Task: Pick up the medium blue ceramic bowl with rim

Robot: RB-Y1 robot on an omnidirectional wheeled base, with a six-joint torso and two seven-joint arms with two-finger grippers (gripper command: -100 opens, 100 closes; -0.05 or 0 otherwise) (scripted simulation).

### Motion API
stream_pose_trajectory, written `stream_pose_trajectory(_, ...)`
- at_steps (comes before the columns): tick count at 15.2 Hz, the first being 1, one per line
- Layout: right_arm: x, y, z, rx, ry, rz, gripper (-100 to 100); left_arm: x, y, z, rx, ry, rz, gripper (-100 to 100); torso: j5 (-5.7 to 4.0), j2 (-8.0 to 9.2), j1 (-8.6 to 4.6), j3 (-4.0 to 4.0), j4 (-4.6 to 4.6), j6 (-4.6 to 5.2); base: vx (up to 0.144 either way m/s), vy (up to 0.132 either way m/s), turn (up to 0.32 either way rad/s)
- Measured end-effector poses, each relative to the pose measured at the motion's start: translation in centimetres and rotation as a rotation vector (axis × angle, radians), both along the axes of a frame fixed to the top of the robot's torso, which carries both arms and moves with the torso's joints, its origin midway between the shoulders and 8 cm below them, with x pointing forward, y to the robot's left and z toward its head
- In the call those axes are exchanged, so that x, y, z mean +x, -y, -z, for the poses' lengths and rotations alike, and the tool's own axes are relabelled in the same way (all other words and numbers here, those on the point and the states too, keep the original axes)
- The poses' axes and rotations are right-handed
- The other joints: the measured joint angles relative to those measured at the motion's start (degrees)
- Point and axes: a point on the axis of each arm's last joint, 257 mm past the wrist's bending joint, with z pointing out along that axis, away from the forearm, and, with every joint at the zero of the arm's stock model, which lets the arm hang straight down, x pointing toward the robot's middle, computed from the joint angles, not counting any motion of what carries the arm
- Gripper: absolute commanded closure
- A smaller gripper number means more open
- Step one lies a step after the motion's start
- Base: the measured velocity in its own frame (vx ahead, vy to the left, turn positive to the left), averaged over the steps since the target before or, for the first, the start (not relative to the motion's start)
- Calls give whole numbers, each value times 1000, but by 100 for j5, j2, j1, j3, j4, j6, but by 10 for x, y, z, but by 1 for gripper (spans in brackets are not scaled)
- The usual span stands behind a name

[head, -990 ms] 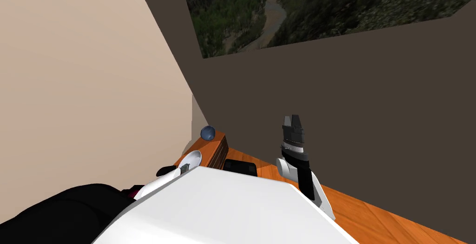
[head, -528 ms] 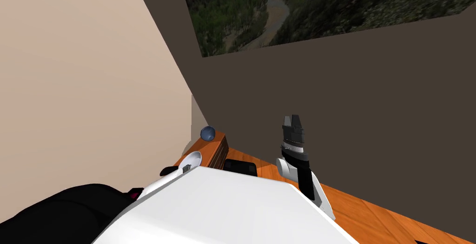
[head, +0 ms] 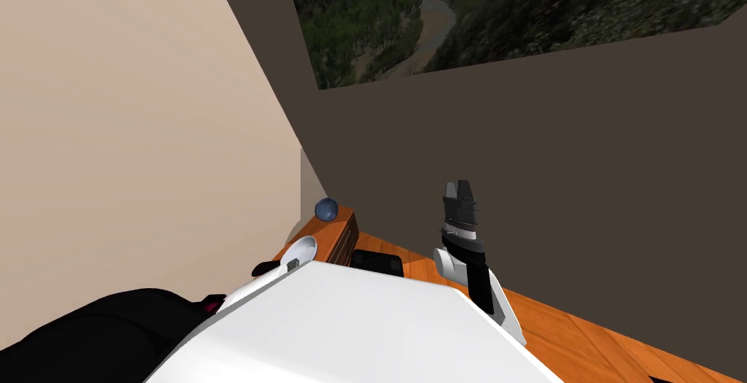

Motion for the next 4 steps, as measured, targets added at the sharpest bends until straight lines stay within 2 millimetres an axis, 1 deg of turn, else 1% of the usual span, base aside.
stream_pose_trajectory(4, 0, 0, 0, 0, 0, 0, 0, -3, -3, -14, 1, -2, 0, 100, -8, 0, -15, 1, 2, 1, 8, -21, -3)
